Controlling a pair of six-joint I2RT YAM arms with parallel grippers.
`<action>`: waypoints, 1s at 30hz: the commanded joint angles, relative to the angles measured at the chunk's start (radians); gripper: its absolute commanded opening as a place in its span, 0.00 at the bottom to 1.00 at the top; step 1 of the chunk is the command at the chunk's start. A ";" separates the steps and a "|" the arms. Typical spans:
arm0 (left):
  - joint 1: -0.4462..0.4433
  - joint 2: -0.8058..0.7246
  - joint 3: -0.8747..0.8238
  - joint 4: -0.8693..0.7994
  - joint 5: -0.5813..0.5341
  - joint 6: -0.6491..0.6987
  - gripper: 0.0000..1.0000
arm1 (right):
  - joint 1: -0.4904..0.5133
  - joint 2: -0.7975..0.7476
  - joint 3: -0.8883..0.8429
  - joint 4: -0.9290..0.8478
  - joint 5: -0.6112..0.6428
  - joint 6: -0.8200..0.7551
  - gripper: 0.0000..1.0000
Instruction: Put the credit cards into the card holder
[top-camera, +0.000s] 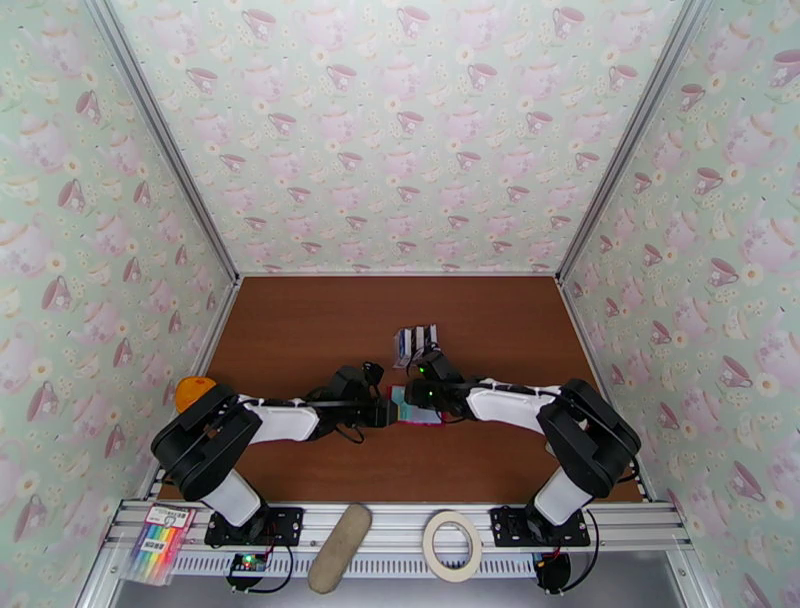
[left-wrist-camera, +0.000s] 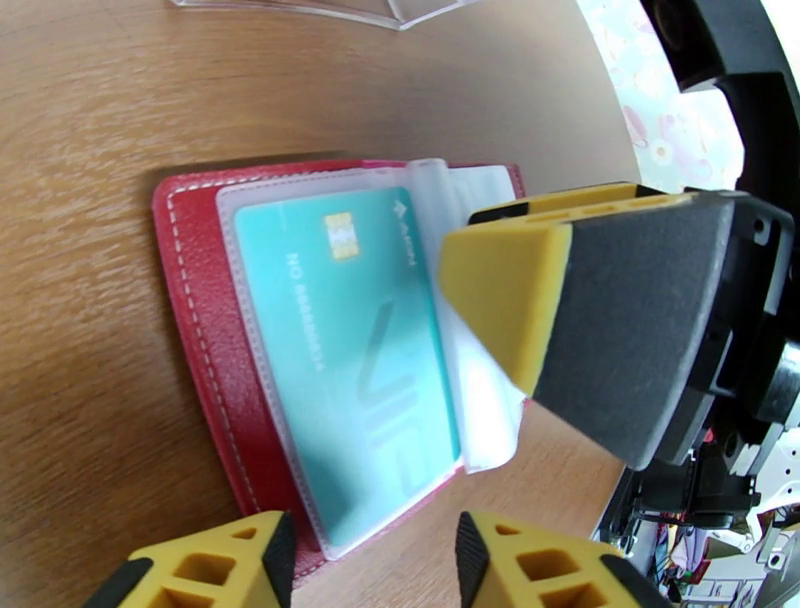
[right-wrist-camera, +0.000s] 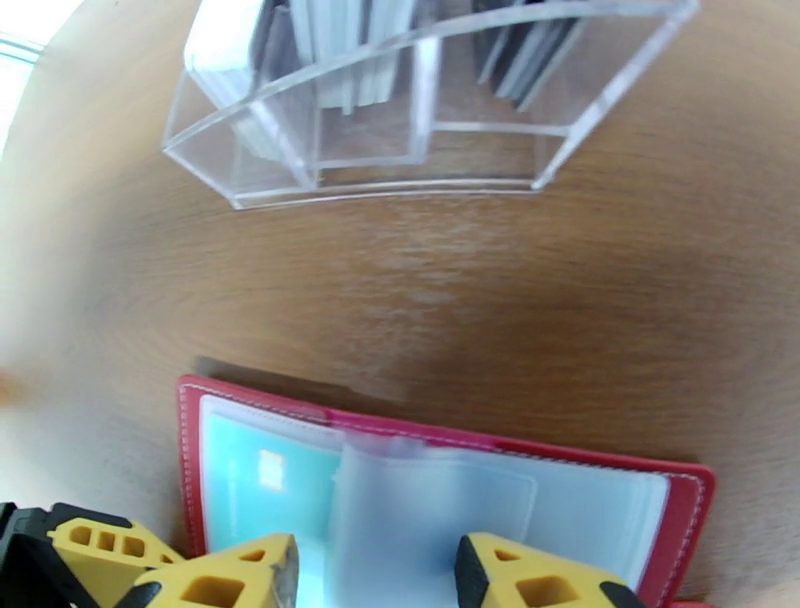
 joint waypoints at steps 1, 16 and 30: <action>-0.001 0.062 -0.036 -0.017 0.009 0.004 0.53 | 0.002 -0.018 -0.027 0.054 -0.073 0.051 0.48; 0.010 0.073 -0.047 0.009 0.030 0.003 0.58 | 0.001 -0.006 -0.080 0.230 -0.163 0.185 0.41; 0.011 0.081 -0.017 -0.102 -0.041 0.043 0.55 | -0.005 -0.025 -0.142 0.411 -0.214 0.276 0.33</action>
